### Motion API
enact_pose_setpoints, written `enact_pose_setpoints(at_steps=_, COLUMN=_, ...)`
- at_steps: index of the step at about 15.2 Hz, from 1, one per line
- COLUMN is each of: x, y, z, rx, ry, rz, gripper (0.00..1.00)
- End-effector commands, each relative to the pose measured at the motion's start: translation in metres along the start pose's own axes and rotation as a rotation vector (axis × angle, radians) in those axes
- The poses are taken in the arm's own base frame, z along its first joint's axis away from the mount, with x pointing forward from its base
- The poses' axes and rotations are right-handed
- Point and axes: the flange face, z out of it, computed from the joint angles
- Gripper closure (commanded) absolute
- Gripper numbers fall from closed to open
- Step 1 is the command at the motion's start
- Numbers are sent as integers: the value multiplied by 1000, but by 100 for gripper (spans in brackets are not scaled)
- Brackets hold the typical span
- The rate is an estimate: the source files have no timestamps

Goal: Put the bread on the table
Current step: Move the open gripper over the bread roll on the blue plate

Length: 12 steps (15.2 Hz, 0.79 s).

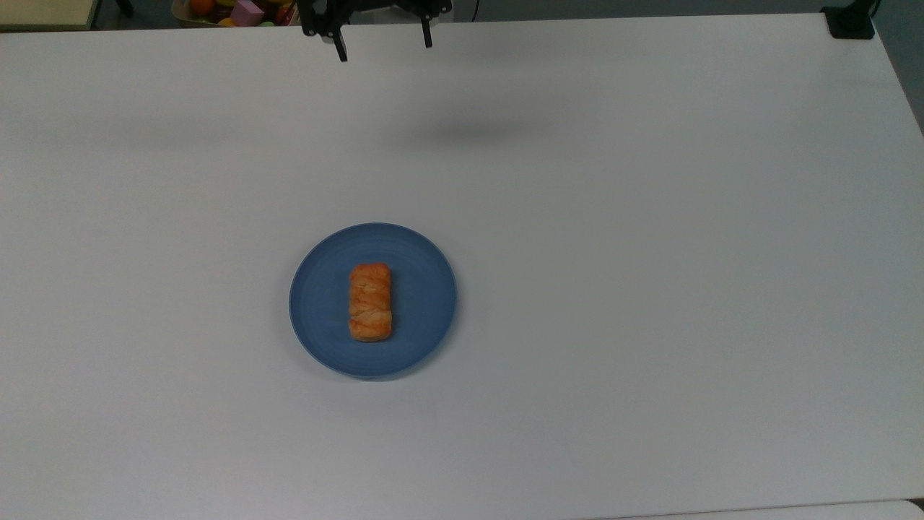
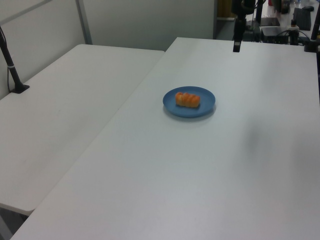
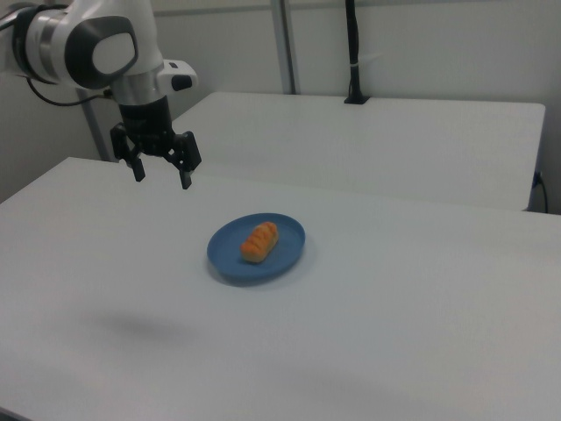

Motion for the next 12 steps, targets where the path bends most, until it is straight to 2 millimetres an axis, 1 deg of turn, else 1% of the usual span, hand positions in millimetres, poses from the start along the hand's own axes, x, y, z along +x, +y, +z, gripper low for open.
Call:
enact_pose_setpoints(at_steps=1, x=30, y=5, z=13, rx=-10, ry=8, rz=-11, gripper=0)
enact_pose_setpoints(at_steps=5, x=58, y=12, z=23, rx=-51, ry=96, rz=-15, gripper=0)
enact_pose_setpoints(at_steps=6, x=68, y=17, z=33, rx=-58, ry=119, rz=-11, gripper=0)
enact_pose_setpoints(at_steps=7, x=74, y=22, z=37, rx=-64, ry=145, rz=-4, gripper=0)
enact_pose_setpoints(at_steps=8, x=83, y=30, z=48, rx=-72, ry=176, rz=4, gripper=0)
enact_pose_setpoints(at_steps=10, x=94, y=35, z=68, rx=-88, ry=193, rz=5, gripper=0)
enact_pose_setpoints(at_steps=12, x=111, y=43, z=105, rx=-128, ry=217, rz=47, gripper=0)
